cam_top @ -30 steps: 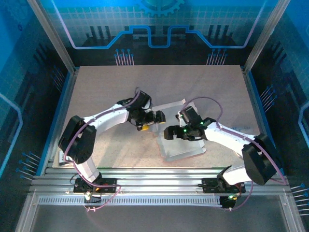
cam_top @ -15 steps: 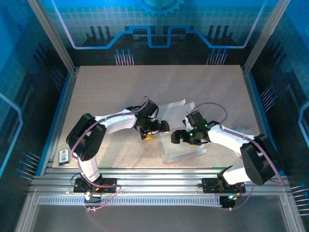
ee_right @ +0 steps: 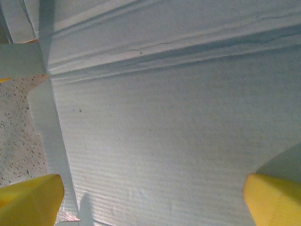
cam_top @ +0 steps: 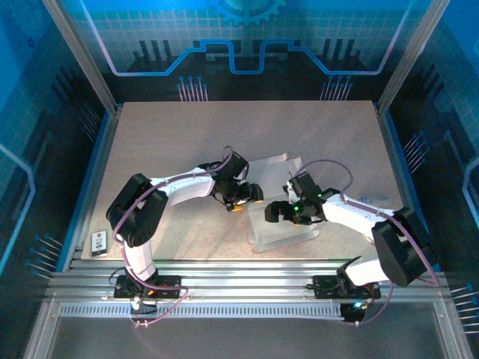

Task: Fold the paper box

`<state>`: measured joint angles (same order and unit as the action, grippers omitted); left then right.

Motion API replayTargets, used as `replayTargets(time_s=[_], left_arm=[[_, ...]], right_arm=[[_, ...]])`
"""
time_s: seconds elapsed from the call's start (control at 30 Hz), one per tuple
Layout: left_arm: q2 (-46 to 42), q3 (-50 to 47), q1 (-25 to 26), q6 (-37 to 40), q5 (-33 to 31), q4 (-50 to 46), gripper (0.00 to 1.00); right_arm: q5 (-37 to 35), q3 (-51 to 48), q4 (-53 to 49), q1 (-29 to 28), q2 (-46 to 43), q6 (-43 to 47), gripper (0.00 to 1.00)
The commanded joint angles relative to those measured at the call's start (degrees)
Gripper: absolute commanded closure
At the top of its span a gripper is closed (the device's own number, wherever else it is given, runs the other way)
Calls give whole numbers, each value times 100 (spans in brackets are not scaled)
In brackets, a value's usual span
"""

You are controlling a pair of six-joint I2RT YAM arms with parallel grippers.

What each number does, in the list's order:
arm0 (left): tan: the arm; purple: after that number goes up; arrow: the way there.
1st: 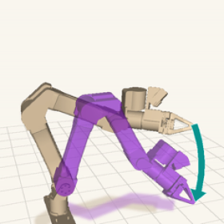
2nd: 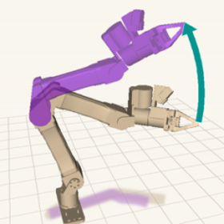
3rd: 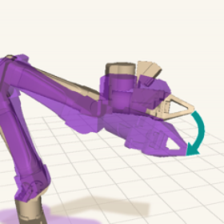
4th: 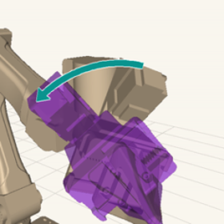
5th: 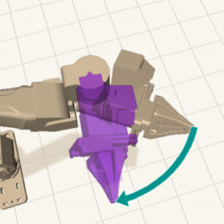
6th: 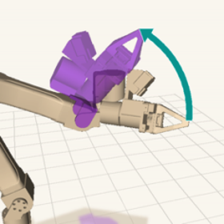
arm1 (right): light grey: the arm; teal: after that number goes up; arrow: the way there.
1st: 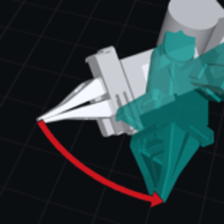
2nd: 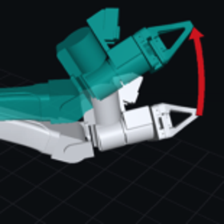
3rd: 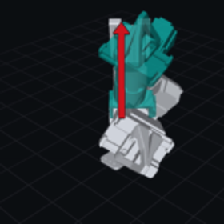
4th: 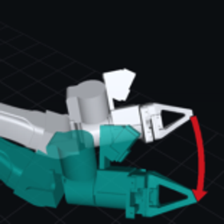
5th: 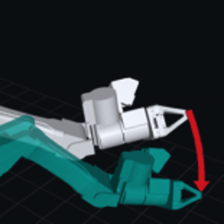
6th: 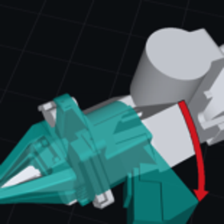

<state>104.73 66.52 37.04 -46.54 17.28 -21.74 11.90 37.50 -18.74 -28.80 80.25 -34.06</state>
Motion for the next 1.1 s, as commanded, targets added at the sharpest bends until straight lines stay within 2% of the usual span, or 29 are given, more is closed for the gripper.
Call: replayTargets(time_s=[0.0, 0.2, 0.43, 0.53, 0.77, 1.07], left_arm=[[94, 183, 66, 51, -110, -109, 34], [183, 220, 67, 152, -203, -285, 52], [303, 316, 82, 319, -430, -746, 53], [306, 360, 83, 389, -595, -982, 62], [329, 500, 103, 508, -835, -1261, 75], [663, 1182, 290, 825, -1287, -1923, 84]], right_arm=[[119, -164, -59, 48, 116, -74, 0], [111, -171, -43, 41, 131, -74, 0], [58, -172, -73, 41, 105, -65, 0], [49, -190, -43, 41, 99, -74, 0], [58, -218, -15, 41, 107, -92, 0], [27, -276, 19, 40, 94, -101, 0]])
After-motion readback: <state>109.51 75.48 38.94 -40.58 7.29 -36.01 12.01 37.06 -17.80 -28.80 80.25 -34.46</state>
